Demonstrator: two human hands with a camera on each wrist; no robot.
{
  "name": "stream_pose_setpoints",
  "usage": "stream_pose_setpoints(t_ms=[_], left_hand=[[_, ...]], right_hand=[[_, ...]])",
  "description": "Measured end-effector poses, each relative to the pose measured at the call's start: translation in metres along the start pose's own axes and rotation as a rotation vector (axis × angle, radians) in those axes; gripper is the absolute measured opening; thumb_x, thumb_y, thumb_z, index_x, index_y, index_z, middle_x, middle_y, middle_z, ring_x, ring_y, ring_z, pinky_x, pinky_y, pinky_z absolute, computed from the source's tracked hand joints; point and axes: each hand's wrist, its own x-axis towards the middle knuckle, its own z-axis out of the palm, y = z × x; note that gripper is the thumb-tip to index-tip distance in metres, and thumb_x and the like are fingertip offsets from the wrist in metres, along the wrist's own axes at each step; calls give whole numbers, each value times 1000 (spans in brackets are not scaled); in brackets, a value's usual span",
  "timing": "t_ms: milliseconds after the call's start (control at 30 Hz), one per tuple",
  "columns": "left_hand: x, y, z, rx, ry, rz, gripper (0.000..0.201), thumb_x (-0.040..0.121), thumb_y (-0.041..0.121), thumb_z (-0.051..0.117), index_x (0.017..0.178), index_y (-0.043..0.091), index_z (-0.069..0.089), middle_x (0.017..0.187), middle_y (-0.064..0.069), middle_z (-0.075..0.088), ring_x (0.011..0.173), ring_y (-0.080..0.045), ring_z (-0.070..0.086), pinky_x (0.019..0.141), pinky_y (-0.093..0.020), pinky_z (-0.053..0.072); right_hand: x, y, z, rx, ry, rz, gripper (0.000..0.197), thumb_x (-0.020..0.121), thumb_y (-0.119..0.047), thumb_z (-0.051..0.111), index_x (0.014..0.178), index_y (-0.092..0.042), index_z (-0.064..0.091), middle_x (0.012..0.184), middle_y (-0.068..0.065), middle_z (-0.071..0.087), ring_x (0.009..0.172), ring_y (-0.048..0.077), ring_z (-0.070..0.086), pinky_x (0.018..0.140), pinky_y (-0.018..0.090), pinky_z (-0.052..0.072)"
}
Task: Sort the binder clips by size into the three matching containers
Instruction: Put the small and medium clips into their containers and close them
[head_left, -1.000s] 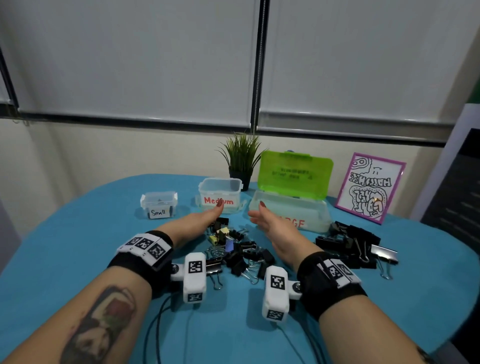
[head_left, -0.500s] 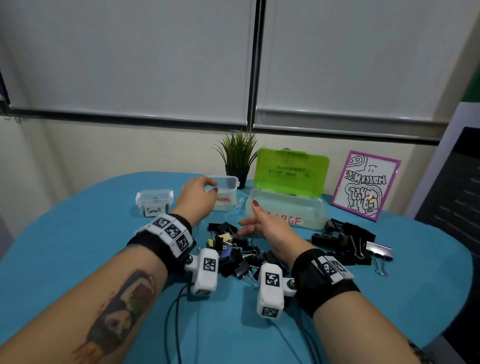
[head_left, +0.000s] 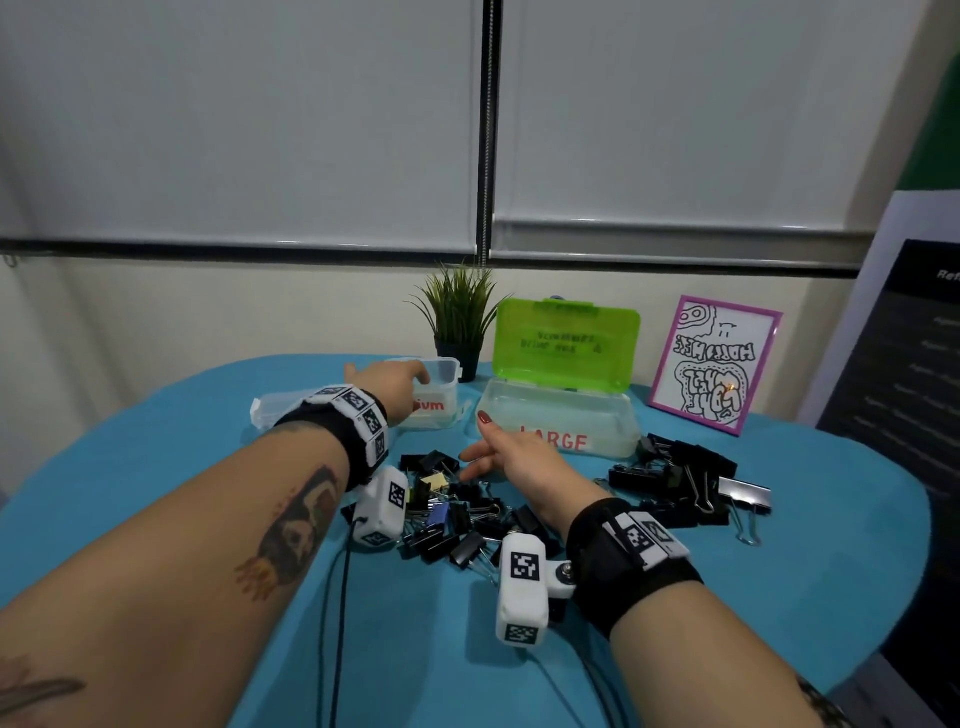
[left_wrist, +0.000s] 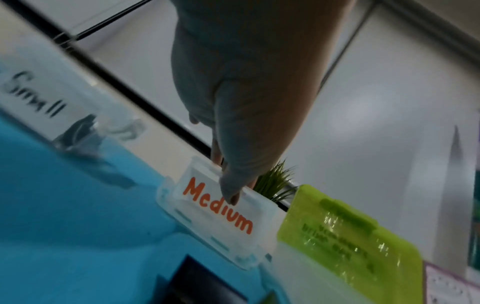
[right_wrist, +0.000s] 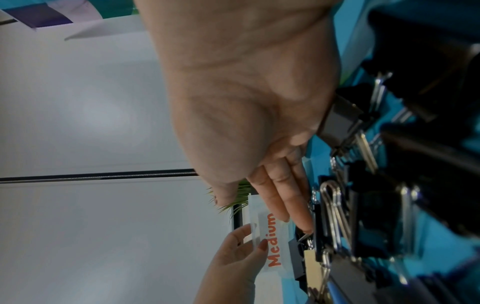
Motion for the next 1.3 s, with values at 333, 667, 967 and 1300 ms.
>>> stream_pose_setpoints(t_ms=[333, 667, 967, 1300], left_hand=[[-16, 17, -16, 166, -187, -87, 28, 92, 18, 50, 108, 33, 68, 114, 3, 66, 114, -25, 55, 104, -52, 26], [-57, -6, -25, -190, -162, -28, 36, 81, 47, 74, 114, 35, 66, 116, 4, 63, 102, -16, 59, 89, -37, 50], [-77, -26, -27, -265, -191, -83, 41, 77, 37, 82, 114, 35, 66, 135, -2, 43, 106, -21, 51, 92, -35, 46], [-87, -48, -5, -788, -35, -116, 10, 83, 31, 79, 79, 23, 73, 74, 2, 59, 69, -18, 49, 59, -27, 39]], right_hand=[[-1, -3, -1, -2, -12, -17, 60, 100, -59, 41, 101, -10, 76, 87, 8, 79, 110, 20, 65, 104, 36, 36], [-1, 3, -2, 94, 83, -68, 20, 91, -17, 69, 93, 3, 71, 74, 9, 74, 75, 20, 67, 99, 46, 52], [-6, -2, -2, 108, 98, -109, 10, 89, -12, 73, 95, -5, 71, 89, 11, 74, 82, 16, 67, 77, 23, 54], [-32, -20, -1, -281, -266, -120, 47, 66, -22, 93, 109, -28, 75, 110, 0, 73, 90, 9, 65, 76, 12, 53]])
